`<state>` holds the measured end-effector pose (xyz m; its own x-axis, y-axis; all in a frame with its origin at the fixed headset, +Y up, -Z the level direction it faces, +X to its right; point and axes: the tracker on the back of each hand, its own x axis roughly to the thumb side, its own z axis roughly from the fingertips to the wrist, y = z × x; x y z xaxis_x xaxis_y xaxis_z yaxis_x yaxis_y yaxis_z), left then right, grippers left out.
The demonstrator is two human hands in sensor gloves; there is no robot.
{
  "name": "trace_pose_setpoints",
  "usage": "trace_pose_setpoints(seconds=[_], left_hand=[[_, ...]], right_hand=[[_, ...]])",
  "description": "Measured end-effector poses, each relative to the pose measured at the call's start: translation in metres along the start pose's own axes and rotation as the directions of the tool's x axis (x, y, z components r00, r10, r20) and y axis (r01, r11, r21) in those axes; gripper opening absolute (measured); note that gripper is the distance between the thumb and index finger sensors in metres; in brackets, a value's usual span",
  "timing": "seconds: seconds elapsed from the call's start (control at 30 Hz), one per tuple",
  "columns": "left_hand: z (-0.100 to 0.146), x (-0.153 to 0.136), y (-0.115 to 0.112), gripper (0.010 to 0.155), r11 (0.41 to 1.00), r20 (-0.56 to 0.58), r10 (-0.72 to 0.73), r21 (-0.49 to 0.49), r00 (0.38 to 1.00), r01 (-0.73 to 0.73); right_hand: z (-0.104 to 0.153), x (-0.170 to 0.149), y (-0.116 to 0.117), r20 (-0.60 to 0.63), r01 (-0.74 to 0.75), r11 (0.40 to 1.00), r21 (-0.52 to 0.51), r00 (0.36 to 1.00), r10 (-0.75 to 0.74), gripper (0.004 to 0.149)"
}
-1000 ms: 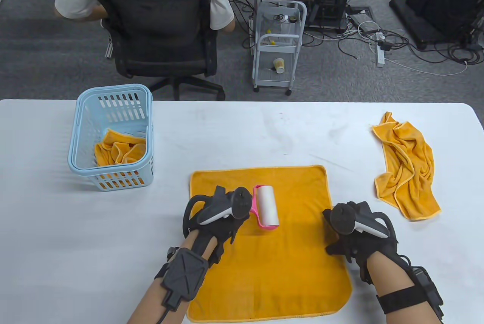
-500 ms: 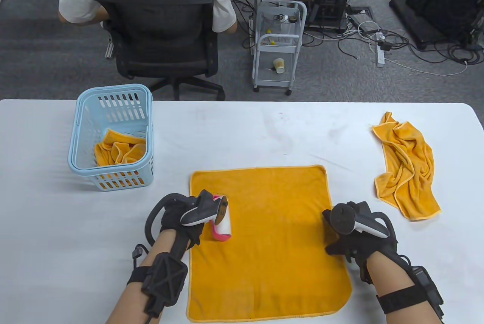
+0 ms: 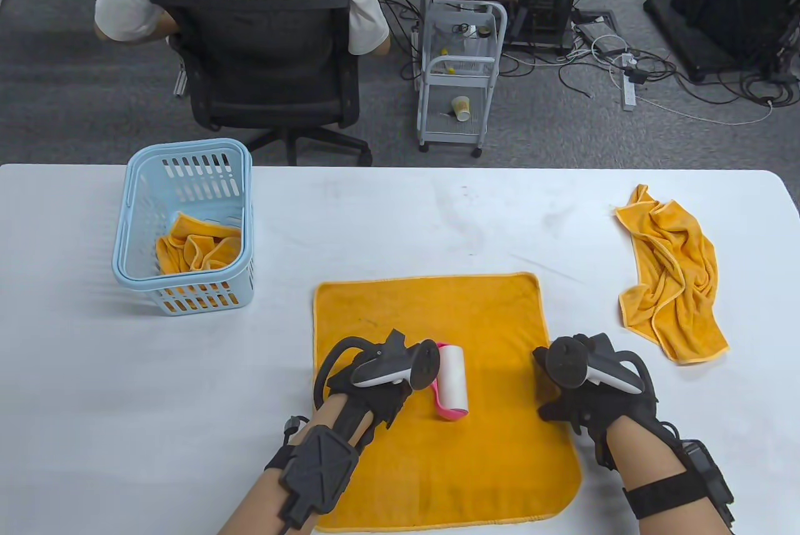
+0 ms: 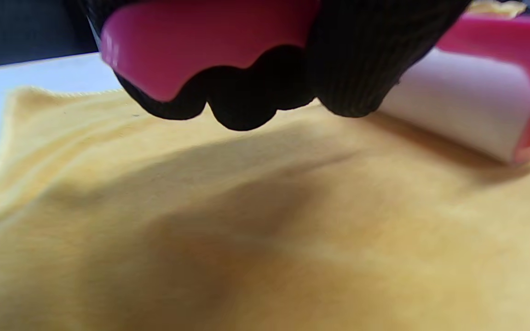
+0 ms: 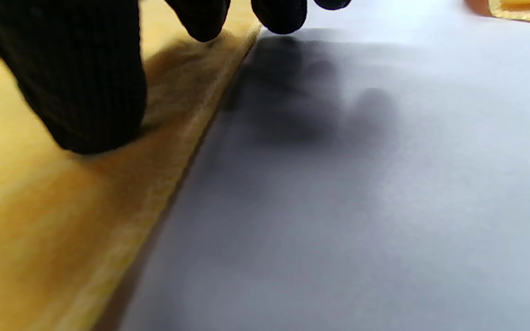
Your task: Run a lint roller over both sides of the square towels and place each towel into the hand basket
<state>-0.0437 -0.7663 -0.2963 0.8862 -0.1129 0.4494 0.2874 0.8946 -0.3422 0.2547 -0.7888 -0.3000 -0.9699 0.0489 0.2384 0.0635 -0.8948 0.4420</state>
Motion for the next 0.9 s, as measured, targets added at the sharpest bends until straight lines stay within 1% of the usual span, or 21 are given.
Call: trace_pose_setpoints(seconds=[0.03, 0.07, 0.1, 0.13, 0.2, 0.3, 0.37, 0.4, 0.47, 0.5, 0.53, 0.57, 0.6, 0.63, 0.73, 0.77, 0.83, 0.87, 0.9], left_hand=[[0.003, -0.005, -0.001, 0.057, 0.997, -0.037, -0.072, 0.003, 0.997, 0.072], [0.007, -0.011, -0.002, 0.055, 0.983, -0.079, -0.182, -0.001, 0.980, 0.182], [0.011, -0.019, -0.003, 0.053, 0.965, -0.108, -0.263, -0.022, 0.959, 0.262], [0.017, -0.030, -0.004, 0.052, 0.949, -0.145, -0.314, -0.059, 0.938, 0.309], [0.030, -0.053, -0.008, 0.050, 0.934, -0.207, -0.354, -0.130, 0.912, 0.333], [0.047, -0.083, -0.013, 0.049, 0.890, -0.279, -0.449, -0.219, 0.849, 0.399], [0.054, -0.095, -0.013, 0.050, 0.905, -0.293, -0.420, -0.209, 0.859, 0.371], [0.056, -0.097, -0.013, 0.052, 0.936, -0.288, -0.340, -0.201, 0.895, 0.290], [0.057, -0.090, -0.009, 0.056, 0.976, -0.246, -0.193, -0.148, 0.950, 0.160], [0.053, -0.079, -0.007, 0.057, 0.993, -0.196, -0.083, -0.098, 0.977, 0.065], [0.049, -0.070, -0.004, 0.058, 0.997, -0.163, -0.020, -0.072, 0.986, 0.009], [0.042, -0.051, 0.001, 0.058, 0.997, -0.106, 0.058, -0.048, 0.993, -0.063], [0.038, -0.039, 0.003, 0.059, 0.995, -0.070, 0.085, -0.040, 0.994, -0.088], [0.032, -0.019, 0.006, 0.059, 0.994, -0.015, 0.107, -0.030, 0.994, -0.107], [0.019, 0.021, 0.009, 0.060, 0.995, 0.085, 0.099, -0.029, 0.991, -0.097], [0.017, 0.028, 0.008, 0.060, 0.996, 0.094, 0.090, -0.029, 0.991, -0.088], [0.014, 0.034, 0.005, 0.059, 0.999, 0.072, 0.005, -0.037, 0.997, -0.002], [0.014, 0.030, 0.002, 0.058, 0.996, 0.045, -0.078, -0.049, 0.996, 0.080], [0.016, 0.026, 0.001, 0.056, 0.992, 0.034, -0.113, -0.056, 0.993, 0.114]], right_hand=[[0.000, 0.000, 0.000, -0.001, -0.001, 1.000, -0.001, 1.000, 0.001, 0.094], [0.000, 0.000, 0.000, -0.001, 0.000, 1.000, -0.002, 1.000, 0.000, 0.094], [0.000, 0.000, 0.000, 0.000, -0.001, 1.000, -0.002, 1.000, 0.001, 0.094], [0.001, 0.001, 0.000, -0.001, -0.006, 1.000, -0.004, 1.000, 0.006, 0.093], [0.001, 0.001, 0.001, -0.001, -0.007, 1.000, -0.004, 1.000, 0.007, 0.093], [0.001, 0.000, 0.001, -0.001, -0.003, 1.000, -0.003, 1.000, 0.003, 0.093], [0.001, 0.000, 0.001, -0.003, 0.001, 1.000, -0.002, 1.000, -0.001, 0.093], [0.001, 0.000, 0.001, -0.003, 0.004, 1.000, -0.002, 1.000, -0.004, 0.093], [0.002, 0.000, 0.002, -0.005, 0.001, 1.000, -0.006, 1.000, -0.001, 0.093], [0.002, 0.000, 0.002, -0.005, 0.000, 1.000, -0.007, 1.000, 0.000, 0.093], [0.002, 0.000, 0.002, -0.005, 0.000, 1.000, -0.008, 1.000, 0.000, 0.093], [0.002, 0.001, 0.002, -0.003, -0.002, 1.000, -0.011, 1.000, 0.002, 0.092], [0.003, 0.001, 0.002, -0.002, -0.003, 1.000, -0.013, 1.000, 0.003, 0.092], [0.003, 0.001, 0.002, -0.003, -0.005, 1.000, -0.015, 1.000, 0.005, 0.092], [0.003, 0.001, 0.003, -0.003, -0.005, 1.000, -0.016, 1.000, 0.005, 0.091], [0.003, 0.001, 0.003, -0.003, -0.006, 1.000, -0.017, 1.000, 0.006, 0.091], [0.003, 0.001, 0.003, -0.003, -0.008, 1.000, -0.020, 1.000, 0.008, 0.091], [0.004, 0.001, 0.003, -0.004, -0.007, 1.000, -0.021, 1.000, 0.007, 0.091], [0.004, 0.001, 0.003, -0.004, -0.006, 1.000, -0.020, 1.000, 0.005, 0.091]])
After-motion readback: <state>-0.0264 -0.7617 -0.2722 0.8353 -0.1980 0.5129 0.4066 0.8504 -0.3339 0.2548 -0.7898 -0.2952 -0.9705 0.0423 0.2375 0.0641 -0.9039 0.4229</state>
